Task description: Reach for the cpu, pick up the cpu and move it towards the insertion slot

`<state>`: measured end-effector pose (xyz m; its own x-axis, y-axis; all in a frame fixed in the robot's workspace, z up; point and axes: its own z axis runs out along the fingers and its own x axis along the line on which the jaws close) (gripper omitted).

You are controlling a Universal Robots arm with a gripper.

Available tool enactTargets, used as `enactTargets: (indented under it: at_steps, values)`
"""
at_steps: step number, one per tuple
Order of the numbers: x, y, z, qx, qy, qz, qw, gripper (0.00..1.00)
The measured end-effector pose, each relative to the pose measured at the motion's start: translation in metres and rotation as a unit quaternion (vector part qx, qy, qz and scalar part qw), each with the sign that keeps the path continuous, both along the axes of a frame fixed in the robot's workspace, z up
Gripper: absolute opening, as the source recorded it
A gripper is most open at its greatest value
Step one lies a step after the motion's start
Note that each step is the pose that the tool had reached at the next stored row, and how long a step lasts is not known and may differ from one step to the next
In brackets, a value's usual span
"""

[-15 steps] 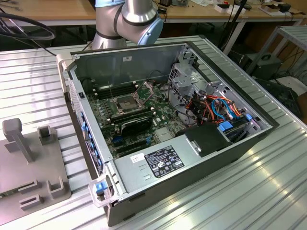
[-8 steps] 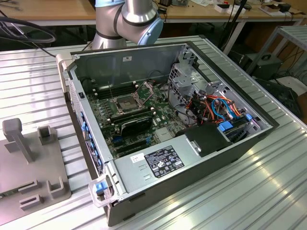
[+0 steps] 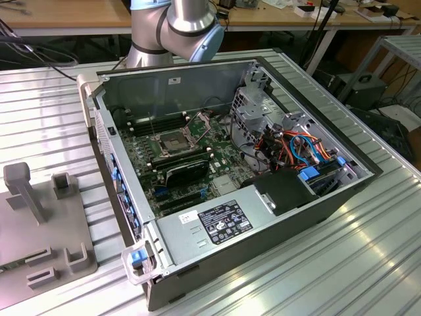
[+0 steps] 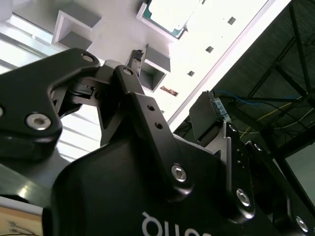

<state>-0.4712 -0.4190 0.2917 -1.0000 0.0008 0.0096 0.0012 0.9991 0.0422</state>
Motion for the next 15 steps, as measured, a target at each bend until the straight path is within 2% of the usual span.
enactTargets:
  at_steps: [5, 11, 15]
  values:
    - [0.0000, -0.0111, -0.0035, 0.0000, -0.0001, 0.001, 1.00000, 0.66]
    - [0.0000, -0.0201, -0.0072, 0.0000, -0.0001, 0.003, 1.00000, 0.66]
    - [0.0000, -0.0246, -0.0100, 0.0000, 0.0000, 0.003, 0.99999, 0.66]
